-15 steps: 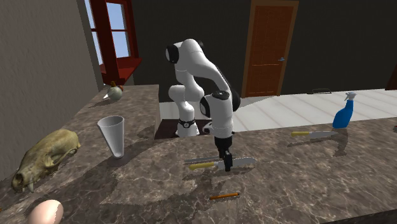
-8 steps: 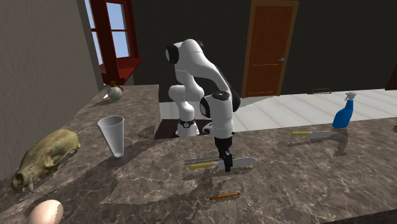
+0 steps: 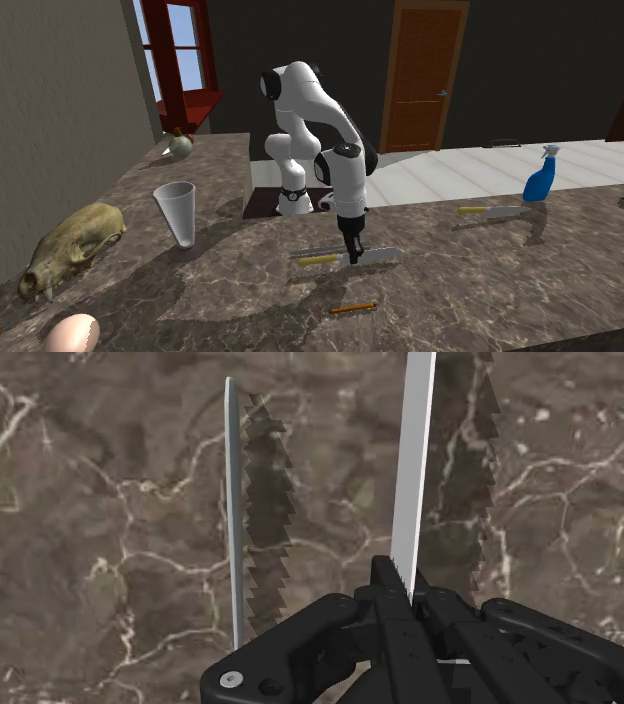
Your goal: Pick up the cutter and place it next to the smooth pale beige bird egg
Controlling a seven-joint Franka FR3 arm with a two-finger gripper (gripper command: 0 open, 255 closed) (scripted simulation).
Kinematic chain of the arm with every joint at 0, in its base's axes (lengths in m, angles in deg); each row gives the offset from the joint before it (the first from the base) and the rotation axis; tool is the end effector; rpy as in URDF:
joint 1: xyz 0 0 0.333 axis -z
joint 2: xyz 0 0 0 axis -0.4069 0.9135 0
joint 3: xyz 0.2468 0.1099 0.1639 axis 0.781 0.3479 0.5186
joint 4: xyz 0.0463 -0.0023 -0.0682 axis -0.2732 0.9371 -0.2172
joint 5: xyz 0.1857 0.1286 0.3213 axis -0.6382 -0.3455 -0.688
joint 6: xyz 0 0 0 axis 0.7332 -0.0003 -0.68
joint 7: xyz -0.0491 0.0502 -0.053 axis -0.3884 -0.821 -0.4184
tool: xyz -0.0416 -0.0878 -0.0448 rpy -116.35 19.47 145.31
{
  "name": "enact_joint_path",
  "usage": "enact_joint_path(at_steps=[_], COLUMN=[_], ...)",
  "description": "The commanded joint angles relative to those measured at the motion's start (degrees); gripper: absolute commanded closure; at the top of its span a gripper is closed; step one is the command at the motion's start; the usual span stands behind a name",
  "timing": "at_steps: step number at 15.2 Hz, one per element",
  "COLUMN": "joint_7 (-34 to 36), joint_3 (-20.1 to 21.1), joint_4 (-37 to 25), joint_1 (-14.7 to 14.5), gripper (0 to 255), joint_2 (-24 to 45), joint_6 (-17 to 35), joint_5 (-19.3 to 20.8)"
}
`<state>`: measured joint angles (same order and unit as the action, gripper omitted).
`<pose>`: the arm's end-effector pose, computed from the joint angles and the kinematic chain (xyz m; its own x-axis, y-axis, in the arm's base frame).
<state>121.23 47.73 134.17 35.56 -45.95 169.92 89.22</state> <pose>0.5354 0.2034 0.3281 0.1906 -0.9766 -0.0998 -0.9816 -0.1885 -0.0308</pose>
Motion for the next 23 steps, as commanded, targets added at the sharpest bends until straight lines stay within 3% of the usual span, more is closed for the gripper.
enact_joint_path(at_steps=[1, 23], joint_7=[0.0, -3.0], joint_3=[0.0, 1.2], joint_4=[0.0, -7.6], joint_1=[0.0, 1.7], gripper=[255, 255], joint_2=[0.0, -8.8], joint_6=[0.0, -15.1], joint_5=[0.0, -5.8])
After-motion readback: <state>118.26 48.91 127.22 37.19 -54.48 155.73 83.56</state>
